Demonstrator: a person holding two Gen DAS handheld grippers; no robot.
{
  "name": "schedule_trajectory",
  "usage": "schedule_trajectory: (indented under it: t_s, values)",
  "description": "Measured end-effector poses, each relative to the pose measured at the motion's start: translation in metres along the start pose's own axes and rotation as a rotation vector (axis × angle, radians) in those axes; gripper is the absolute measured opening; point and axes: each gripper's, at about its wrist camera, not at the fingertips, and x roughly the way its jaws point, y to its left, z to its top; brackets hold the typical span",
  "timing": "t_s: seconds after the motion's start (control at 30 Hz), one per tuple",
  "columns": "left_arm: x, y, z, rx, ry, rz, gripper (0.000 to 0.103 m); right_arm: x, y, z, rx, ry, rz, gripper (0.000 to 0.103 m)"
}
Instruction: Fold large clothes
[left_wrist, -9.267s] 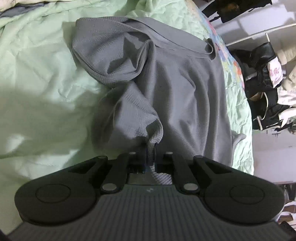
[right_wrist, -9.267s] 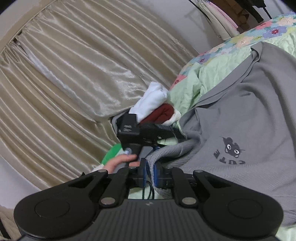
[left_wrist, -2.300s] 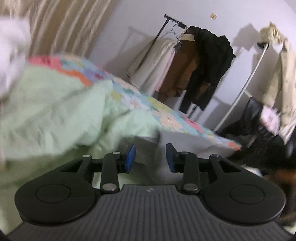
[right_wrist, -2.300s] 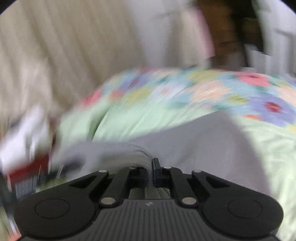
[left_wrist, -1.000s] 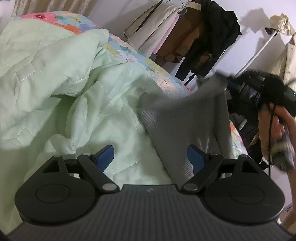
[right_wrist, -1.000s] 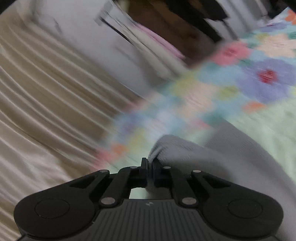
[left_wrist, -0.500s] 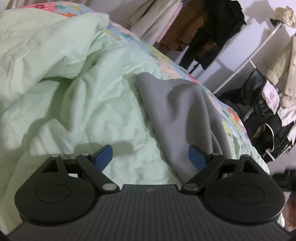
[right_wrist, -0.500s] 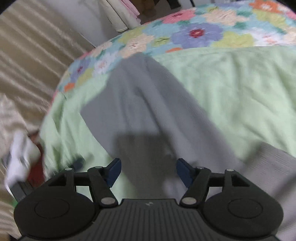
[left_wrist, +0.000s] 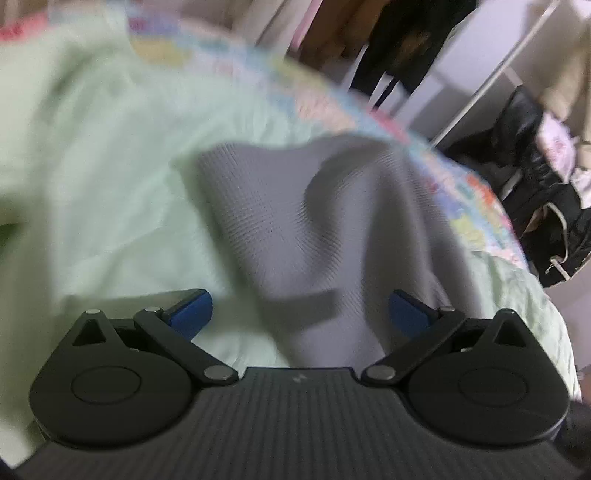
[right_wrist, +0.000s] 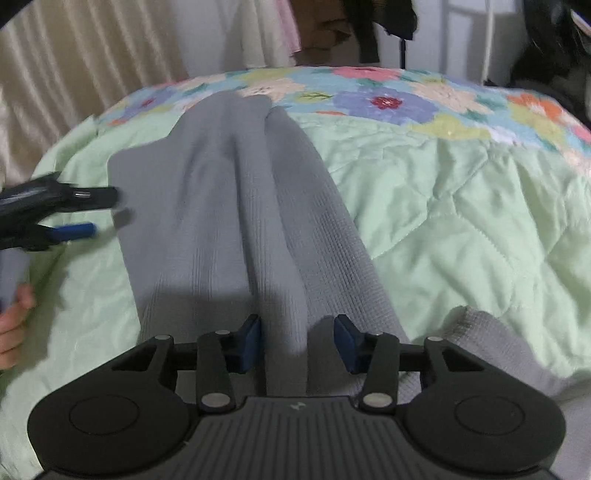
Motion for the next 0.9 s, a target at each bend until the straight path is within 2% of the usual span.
schedule_trajectory:
  t_s: [0.03, 0.07, 0.1, 0.13, 0.2, 0.27, 0.33, 0.37, 0.43, 0.47, 0.5, 0.53, 0.57, 0.63, 0.7, 0.77, 0.8, 0.83, 0.9]
  values:
    - [0.007, -0.002, 0.003, 0.001, 0.005, 0.018, 0.098, 0.003, -0.003, -0.001, 0.007, 0.013, 0.027, 0.006]
    - [0.008, -0.012, 0.007, 0.061, -0.016, 0.061, 0.054, 0.004, -0.007, -0.001, 0.007, 0.007, 0.038, 0.006]
    - [0.004, -0.021, 0.01, 0.118, -0.045, 0.1, 0.021, -0.004, -0.009, -0.001, 0.013, -0.022, 0.038, 0.006]
    - [-0.003, -0.025, 0.014, 0.147, -0.072, 0.126, 0.006, -0.011, -0.012, -0.001, 0.02, -0.051, 0.037, 0.006]
    - [-0.015, -0.033, 0.021, 0.204, -0.124, 0.177, 0.006, -0.028, -0.015, 0.001, 0.031, -0.122, 0.019, 0.006]
    - [-0.02, -0.035, 0.027, 0.229, -0.154, 0.22, 0.006, -0.061, -0.018, 0.006, 0.025, -0.266, -0.063, 0.006]
    - [-0.015, -0.036, 0.037, 0.253, -0.168, 0.291, 0.006, -0.058, -0.025, 0.015, 0.031, -0.269, -0.084, 0.008]
    - [-0.008, -0.034, 0.042, 0.252, -0.152, 0.335, 0.007, -0.056, -0.029, 0.019, 0.034, -0.27, -0.094, 0.017]
    - [0.004, -0.029, 0.049, 0.229, -0.107, 0.395, 0.011, -0.033, -0.047, 0.023, 0.143, -0.195, -0.055, 0.032]
    - [0.002, -0.024, 0.051, 0.188, -0.074, 0.379, 0.015, -0.026, -0.055, 0.021, 0.196, -0.136, -0.072, 0.031]
    - [0.0, -0.02, 0.053, 0.158, -0.052, 0.362, 0.019, -0.027, -0.056, 0.017, 0.226, -0.121, -0.092, 0.033]
    - [-0.011, -0.017, 0.052, 0.111, -0.043, 0.322, 0.036, -0.043, -0.057, 0.004, 0.269, -0.103, -0.058, 0.042]
    - [-0.022, -0.013, 0.05, 0.066, -0.038, 0.278, 0.061, -0.06, -0.058, -0.009, 0.311, -0.084, -0.022, 0.058]
    - [-0.062, -0.008, 0.037, 0.03, -0.088, 0.156, 0.077, -0.092, -0.059, -0.035, 0.396, -0.047, 0.051, 0.07]
    - [-0.088, -0.01, 0.026, 0.05, -0.145, 0.144, 0.083, -0.116, -0.064, -0.061, 0.481, 0.027, 0.168, 0.07]
    - [-0.126, -0.018, 0.014, 0.115, -0.221, 0.214, 0.083, -0.15, -0.076, -0.104, 0.63, 0.091, 0.352, 0.07]
    - [-0.144, -0.023, 0.011, 0.162, -0.259, 0.272, 0.083, -0.157, -0.079, -0.113, 0.66, 0.108, 0.378, 0.07]
    - [-0.154, -0.027, 0.011, 0.198, -0.278, 0.322, 0.083, -0.18, -0.09, -0.14, 0.758, 0.14, 0.427, 0.07]
    - [-0.181, -0.037, 0.015, 0.301, -0.304, 0.478, 0.085, -0.204, -0.099, -0.16, 0.819, 0.135, 0.431, 0.07]
